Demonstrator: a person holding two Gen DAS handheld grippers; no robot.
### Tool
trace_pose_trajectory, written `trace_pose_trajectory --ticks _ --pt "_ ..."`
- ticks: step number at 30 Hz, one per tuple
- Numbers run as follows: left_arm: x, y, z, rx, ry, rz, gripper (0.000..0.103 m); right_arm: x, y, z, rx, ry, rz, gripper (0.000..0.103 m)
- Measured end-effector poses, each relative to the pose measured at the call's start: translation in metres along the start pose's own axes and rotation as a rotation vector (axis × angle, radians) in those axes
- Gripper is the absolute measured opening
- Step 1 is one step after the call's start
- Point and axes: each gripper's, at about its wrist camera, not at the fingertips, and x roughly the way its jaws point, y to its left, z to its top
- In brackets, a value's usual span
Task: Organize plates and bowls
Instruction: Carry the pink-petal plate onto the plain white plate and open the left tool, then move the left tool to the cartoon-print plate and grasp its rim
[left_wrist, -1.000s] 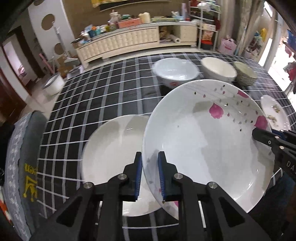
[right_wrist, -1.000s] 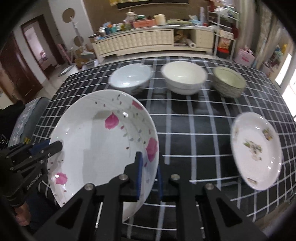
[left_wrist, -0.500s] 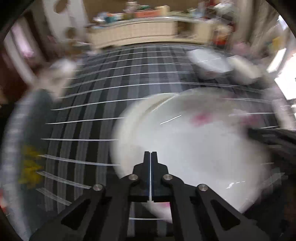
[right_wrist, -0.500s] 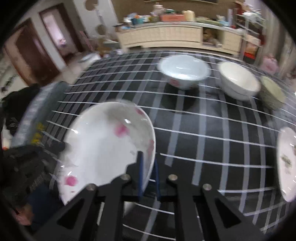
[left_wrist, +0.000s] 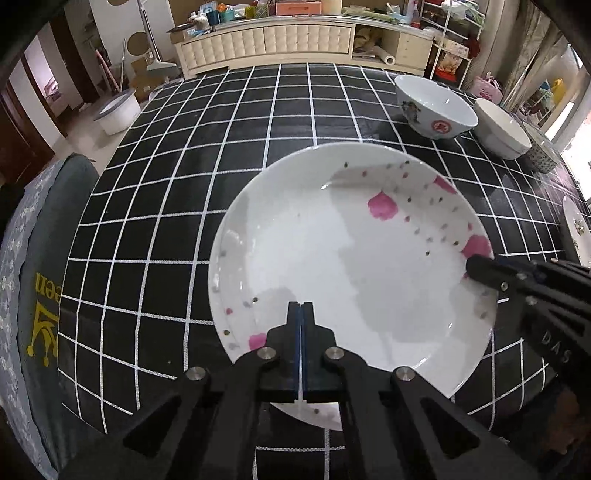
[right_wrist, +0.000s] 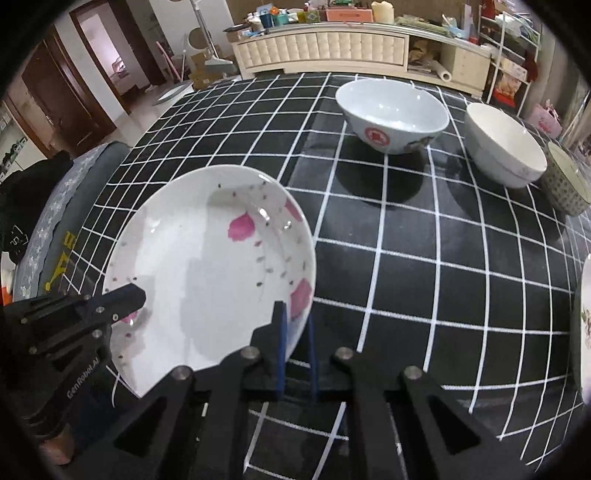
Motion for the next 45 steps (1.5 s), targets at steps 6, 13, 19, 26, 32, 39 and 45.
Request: trace_pose_trajectory --ticks 6,13,19,26,32,39,45 --pt "0.000 -0.004 0.004 0.020 -0.009 0.017 0.000 -0.014 0.010 -0.003 -0.039 -0.053 -0.066 0.013" --pt "-0.010 -0.006 0.004 0.014 -0.027 0.016 0.000 -0.028 0.008 0.000 -0.038 -0.076 -0.059 0.013" --pt "-0.029 -0.008 0.004 0.006 -0.062 0.012 0.000 -0.044 0.010 -0.004 -0.035 -0.085 -0.045 0.014" --pt "-0.056 -0.016 0.001 0.012 -0.103 -0.003 0.004 -0.072 0.010 -0.008 -0.041 -0.133 -0.057 0.039" --pt "-0.083 -0.031 0.000 0.038 -0.157 -0.009 0.032 -0.103 0.003 -0.014 -0.030 -0.188 -0.080 0.057" --pt "-0.109 -0.055 0.002 0.052 -0.216 -0.037 0.045 -0.139 -0.021 -0.025 0.022 -0.248 -0.118 0.070" --pt "-0.118 -0.087 0.006 0.097 -0.227 -0.075 0.053 -0.163 -0.050 -0.035 0.052 -0.285 -0.182 0.076"
